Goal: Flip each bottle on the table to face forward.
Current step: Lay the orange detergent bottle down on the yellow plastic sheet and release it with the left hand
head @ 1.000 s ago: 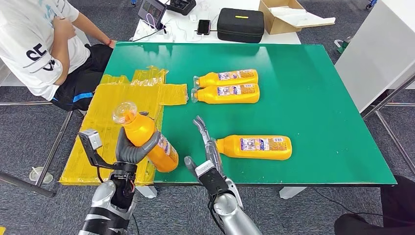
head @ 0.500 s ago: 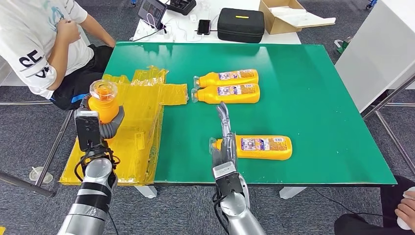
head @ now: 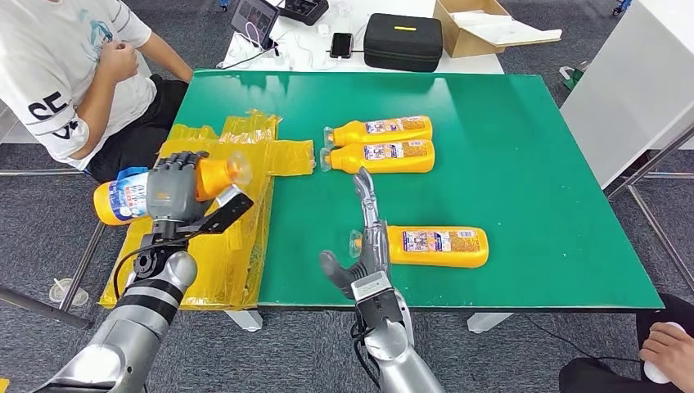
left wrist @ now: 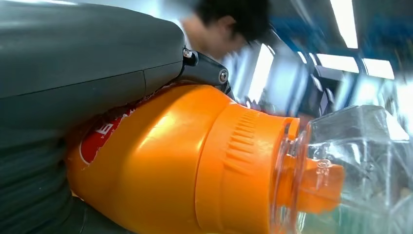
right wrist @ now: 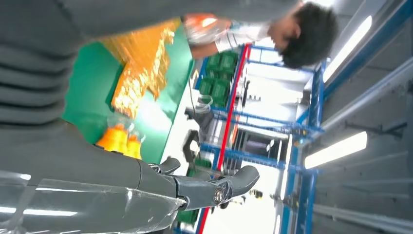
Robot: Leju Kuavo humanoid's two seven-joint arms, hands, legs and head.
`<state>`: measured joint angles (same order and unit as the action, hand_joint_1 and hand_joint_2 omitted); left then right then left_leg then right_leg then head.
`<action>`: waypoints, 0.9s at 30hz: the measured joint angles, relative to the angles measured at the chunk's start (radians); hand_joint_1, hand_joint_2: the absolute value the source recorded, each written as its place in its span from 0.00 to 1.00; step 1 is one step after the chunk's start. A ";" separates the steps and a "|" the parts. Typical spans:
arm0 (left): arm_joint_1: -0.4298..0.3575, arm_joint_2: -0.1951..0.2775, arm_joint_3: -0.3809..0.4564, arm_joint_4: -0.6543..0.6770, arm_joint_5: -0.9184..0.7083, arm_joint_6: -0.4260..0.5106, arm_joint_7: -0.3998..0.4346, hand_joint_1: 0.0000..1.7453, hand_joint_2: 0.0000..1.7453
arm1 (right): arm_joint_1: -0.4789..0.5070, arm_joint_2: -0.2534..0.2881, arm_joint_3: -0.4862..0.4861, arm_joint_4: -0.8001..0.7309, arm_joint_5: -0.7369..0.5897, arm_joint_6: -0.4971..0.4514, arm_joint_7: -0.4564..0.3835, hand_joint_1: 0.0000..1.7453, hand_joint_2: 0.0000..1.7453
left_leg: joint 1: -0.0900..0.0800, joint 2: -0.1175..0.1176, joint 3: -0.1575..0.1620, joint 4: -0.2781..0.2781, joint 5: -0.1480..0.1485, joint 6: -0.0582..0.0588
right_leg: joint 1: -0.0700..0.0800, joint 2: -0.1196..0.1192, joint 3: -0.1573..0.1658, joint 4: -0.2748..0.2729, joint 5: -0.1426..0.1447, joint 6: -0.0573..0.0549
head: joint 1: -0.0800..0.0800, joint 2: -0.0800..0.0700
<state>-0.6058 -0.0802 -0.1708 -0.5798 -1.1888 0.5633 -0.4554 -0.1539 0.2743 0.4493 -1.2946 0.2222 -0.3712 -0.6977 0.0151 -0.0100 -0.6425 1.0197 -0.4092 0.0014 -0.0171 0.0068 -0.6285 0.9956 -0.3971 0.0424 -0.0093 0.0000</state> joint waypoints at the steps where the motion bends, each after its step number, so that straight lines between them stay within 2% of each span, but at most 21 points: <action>1: -0.007 0.012 -0.019 0.026 -0.036 -0.029 0.012 1.00 1.00 | -0.002 0.000 0.001 0.006 -0.001 0.007 0.000 0.00 1.00 | 0.000 0.000 0.000 0.000 0.000 0.000 | 0.000 0.000 0.000 0.000 0.000 0.000 | 0.000 0.000; 4: -0.018 0.044 -0.071 0.086 -0.093 -0.088 0.023 1.00 1.00 | -0.005 0.000 0.004 0.026 0.000 0.027 0.000 0.00 1.00 | 0.000 0.000 0.000 0.000 0.000 0.000 | 0.000 0.000 0.000 0.000 0.000 0.000 | 0.000 0.000; 8: -0.024 0.066 -0.093 0.131 -0.077 -0.139 0.002 1.00 1.00 | -0.009 0.000 0.006 0.053 0.001 0.045 0.000 0.00 1.00 | 0.000 0.000 -0.001 0.000 0.000 0.000 | 0.000 0.000 -0.001 0.000 0.000 0.000 | 0.000 0.000; 18: -0.026 0.076 -0.097 0.152 -0.066 -0.167 -0.008 1.00 1.00 | -0.013 0.000 0.012 0.073 0.006 0.055 0.000 0.00 1.00 | 0.000 0.000 -0.001 0.000 0.000 0.000 | 0.000 0.000 -0.001 0.000 0.000 0.000 | 0.000 0.000; 27: -0.028 0.088 -0.093 0.186 0.020 -0.276 -0.056 1.00 1.00 | -0.025 0.004 0.030 0.129 0.026 0.078 0.006 0.00 1.00 | 0.000 0.000 -0.001 0.000 0.000 0.000 | 0.000 0.000 -0.001 0.000 0.000 0.000 | 0.000 0.000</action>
<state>-0.6337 0.0076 -0.2634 -0.3933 -1.1687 0.2874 -0.5114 -0.1786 0.2786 0.4791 -1.1661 0.2479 -0.2930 -0.6918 0.0151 -0.0101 -0.6432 1.0197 -0.4092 0.0013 -0.0171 0.0068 -0.6291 0.9956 -0.3973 0.0424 -0.0092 0.0000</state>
